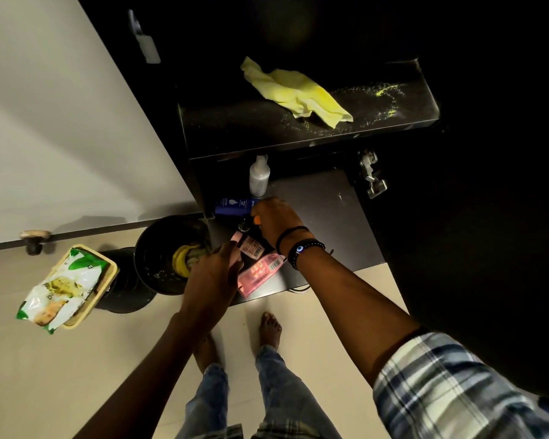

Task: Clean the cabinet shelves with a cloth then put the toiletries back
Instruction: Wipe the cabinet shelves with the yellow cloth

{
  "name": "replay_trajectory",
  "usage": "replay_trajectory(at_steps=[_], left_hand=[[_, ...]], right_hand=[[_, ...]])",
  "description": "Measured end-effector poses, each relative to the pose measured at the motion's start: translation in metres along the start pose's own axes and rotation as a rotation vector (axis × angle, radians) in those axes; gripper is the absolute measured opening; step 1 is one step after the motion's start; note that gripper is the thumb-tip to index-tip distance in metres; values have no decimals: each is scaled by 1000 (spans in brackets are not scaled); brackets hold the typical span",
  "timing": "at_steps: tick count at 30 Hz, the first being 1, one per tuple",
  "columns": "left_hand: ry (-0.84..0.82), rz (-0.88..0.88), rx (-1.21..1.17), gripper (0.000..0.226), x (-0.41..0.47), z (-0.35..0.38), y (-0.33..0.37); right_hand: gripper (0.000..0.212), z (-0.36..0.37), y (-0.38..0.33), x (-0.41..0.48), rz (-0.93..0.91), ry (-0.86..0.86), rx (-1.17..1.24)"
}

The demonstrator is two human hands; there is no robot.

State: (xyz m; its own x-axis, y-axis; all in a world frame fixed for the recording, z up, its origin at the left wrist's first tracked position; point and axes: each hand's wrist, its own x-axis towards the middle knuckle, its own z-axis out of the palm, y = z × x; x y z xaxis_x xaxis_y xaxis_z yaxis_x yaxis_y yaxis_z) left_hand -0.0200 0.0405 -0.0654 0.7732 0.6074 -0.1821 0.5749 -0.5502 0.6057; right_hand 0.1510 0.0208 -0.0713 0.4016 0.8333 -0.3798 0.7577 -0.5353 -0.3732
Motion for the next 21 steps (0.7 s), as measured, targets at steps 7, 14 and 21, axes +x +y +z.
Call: replay_trajectory(at_steps=[7, 14, 21], left_hand=[[21, 29, -21, 28, -4, -4, 9], [34, 81, -44, 27, 5, -6, 37], [51, 129, -62, 30, 52, 12, 114]], right_hand=[[19, -8, 9, -7, 12, 89, 108], [25, -40, 48, -33, 176, 368, 276], [22, -52, 126, -73, 476, 416, 305]])
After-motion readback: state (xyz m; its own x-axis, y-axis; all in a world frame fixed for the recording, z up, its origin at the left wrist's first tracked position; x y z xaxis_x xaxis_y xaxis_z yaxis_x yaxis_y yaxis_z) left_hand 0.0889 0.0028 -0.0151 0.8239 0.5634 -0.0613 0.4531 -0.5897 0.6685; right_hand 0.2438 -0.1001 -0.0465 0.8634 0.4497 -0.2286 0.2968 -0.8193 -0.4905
